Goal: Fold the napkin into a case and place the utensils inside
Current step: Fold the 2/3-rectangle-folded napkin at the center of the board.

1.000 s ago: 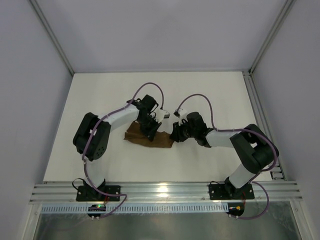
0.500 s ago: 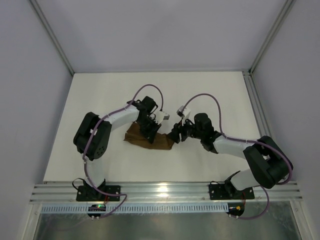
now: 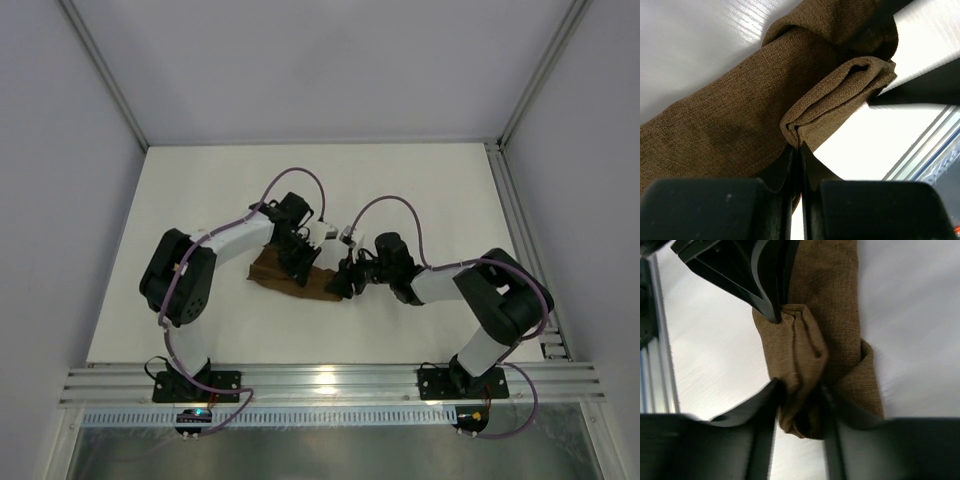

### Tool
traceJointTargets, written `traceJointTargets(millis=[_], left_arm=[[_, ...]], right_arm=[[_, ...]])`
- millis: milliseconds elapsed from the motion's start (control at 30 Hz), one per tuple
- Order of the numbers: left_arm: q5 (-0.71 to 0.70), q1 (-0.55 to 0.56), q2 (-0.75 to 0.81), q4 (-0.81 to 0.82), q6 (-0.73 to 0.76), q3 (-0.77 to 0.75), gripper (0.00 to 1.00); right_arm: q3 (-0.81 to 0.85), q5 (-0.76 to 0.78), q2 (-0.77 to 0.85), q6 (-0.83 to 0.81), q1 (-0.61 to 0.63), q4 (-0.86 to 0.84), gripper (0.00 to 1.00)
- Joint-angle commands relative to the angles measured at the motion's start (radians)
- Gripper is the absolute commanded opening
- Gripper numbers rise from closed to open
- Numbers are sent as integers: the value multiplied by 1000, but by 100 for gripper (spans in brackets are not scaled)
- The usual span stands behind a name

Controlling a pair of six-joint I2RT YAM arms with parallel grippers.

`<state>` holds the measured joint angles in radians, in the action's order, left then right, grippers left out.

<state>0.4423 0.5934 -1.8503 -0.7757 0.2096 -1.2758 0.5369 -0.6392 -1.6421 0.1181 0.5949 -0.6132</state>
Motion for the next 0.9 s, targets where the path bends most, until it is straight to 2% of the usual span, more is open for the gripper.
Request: traceJointTargets(millis=[0, 67, 100, 133, 200, 233, 367, 600, 733, 800, 867], left_arm=[[26, -3, 43, 18, 4, 9, 6], [38, -3, 46, 18, 11, 9, 7], [44, -3, 48, 21, 14, 10, 8], [53, -3, 56, 24, 17, 12, 12], [74, -3, 66, 39, 30, 15, 18], [81, -3, 74, 50, 36, 19, 26], [72, 11, 108, 136, 57, 38, 39], [19, 45, 54, 168, 57, 43, 38], [6, 46, 40, 171, 42, 39, 16], [7, 45, 46, 176, 40, 43, 16], [9, 45, 65, 182, 56, 46, 26]], right_arm=[[34, -48, -10, 6, 5, -79, 34], [37, -60, -16, 21, 6, -94, 19], [35, -65, -19, 26, 8, -100, 7], [40, -73, -24, 34, 8, -112, 3], [43, -80, -35, 48, 8, -117, 3], [44, -85, -38, 51, 9, -128, 3], [40, -102, -48, 74, 8, -164, 3], [32, -99, -48, 84, 8, -189, 3], [28, -99, -51, 80, 8, -191, 3], [25, -106, -50, 74, 8, -195, 3], [17, -111, -44, 58, 9, -195, 3]])
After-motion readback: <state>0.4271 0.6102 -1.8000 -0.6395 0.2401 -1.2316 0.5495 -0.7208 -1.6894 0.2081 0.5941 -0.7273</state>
